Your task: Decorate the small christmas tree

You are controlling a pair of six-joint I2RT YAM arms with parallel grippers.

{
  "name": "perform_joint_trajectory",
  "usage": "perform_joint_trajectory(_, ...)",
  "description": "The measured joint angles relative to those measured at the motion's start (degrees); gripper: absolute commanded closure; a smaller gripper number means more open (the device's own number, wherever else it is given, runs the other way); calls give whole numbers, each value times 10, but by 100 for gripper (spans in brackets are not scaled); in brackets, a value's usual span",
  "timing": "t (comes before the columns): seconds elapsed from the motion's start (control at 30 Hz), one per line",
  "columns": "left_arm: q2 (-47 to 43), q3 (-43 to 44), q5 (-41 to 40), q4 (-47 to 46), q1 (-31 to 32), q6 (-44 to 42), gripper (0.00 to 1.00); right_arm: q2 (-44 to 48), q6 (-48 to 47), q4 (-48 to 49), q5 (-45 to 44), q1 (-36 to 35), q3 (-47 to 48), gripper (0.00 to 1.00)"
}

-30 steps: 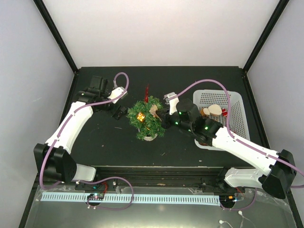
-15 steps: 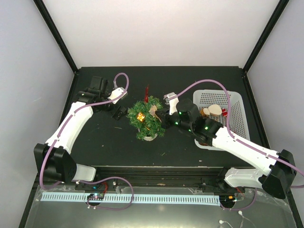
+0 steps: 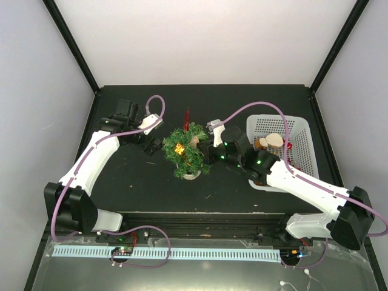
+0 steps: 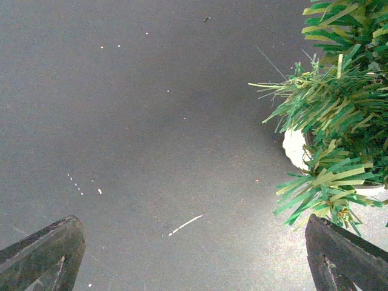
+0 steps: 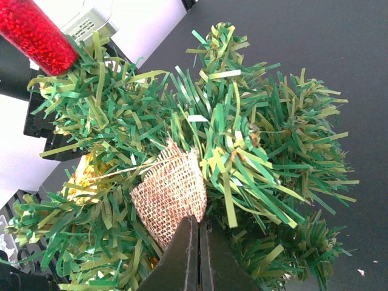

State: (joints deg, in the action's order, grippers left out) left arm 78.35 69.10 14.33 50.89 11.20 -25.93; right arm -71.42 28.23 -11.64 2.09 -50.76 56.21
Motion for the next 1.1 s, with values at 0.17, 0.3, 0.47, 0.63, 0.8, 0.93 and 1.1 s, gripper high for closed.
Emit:
perform_joint_trajectory(0.17, 0, 0, 0, 0, 0, 0, 1, 0, 2, 0, -1, 0, 0, 97)
perform_joint_trajectory(0.3, 0, 0, 0, 0, 0, 0, 1, 0, 3, -3, -5, 0, 0, 90)
perform_joint_trajectory(0.47, 0, 0, 0, 0, 0, 0, 1, 4, 6, -9, -7, 0, 0, 79)
perform_joint_trajectory(0.63, 0, 0, 0, 0, 0, 0, 1, 12, 5, -16, -13, 0, 0, 73)
perform_joint_trajectory(0.8, 0, 0, 0, 0, 0, 0, 1, 17, 4, -19, -20, 0, 0, 69)
perform_joint_trajectory(0.93, -3, 0, 0, 0, -2, 0, 1, 23, 3, -23, -24, 0, 0, 65)
perform_joint_trajectory(1.1, -13, 0, -1, 0, -3, 0, 1, 29, 2, -32, -33, 0, 0, 60)
